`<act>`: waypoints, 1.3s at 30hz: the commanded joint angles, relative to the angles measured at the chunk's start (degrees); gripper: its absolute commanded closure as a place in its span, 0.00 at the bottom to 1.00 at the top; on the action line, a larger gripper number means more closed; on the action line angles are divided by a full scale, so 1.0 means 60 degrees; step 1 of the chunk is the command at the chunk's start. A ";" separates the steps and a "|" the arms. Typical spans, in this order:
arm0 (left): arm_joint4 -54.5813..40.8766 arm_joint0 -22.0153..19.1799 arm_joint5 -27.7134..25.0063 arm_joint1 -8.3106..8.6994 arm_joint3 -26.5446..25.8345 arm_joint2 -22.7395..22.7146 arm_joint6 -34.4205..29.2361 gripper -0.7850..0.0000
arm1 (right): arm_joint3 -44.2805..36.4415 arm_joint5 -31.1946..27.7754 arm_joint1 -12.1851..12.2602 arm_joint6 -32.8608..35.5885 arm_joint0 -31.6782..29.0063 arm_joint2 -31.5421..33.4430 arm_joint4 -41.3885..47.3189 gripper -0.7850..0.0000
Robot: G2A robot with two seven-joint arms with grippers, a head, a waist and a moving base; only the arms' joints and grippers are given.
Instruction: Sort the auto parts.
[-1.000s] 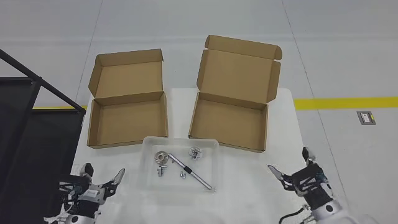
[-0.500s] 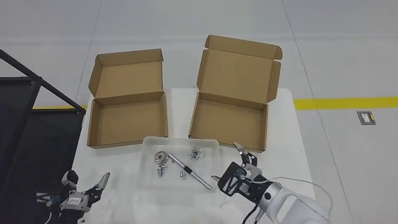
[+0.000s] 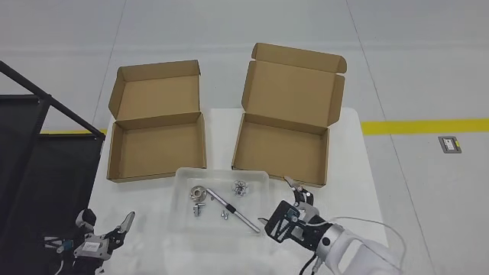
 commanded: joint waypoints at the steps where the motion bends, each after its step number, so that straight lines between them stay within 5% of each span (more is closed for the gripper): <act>1: -0.0063 -0.0086 -0.0001 -0.0011 0.0017 0.0055 -0.0115 0.00 | 0.0268 -0.0407 -0.0065 0.0439 0.0481 -0.0513 0.0008 0.00; 7: 0.0410 -0.0221 0.0142 -0.0050 0.0091 0.0293 -0.0048 0.00 | 0.1904 -0.0547 -0.0593 0.2227 0.2795 -0.2205 0.2101 0.00; 12: 0.0459 -0.0179 0.0299 -0.0096 0.0115 0.0353 0.0082 0.00 | 0.3849 0.0370 -0.1182 0.3919 0.4629 -0.3343 0.4111 0.00; 17: 0.0378 -0.0156 0.0410 -0.0124 0.0153 0.0345 0.0113 0.00 | 0.5286 0.0975 -0.1601 0.4396 0.5719 -0.3829 0.5572 0.00; 39: 0.0378 -0.0156 0.0410 -0.0124 0.0153 0.0345 0.0113 0.00 | 0.5286 0.0975 -0.1601 0.4396 0.5719 -0.3829 0.5572 0.00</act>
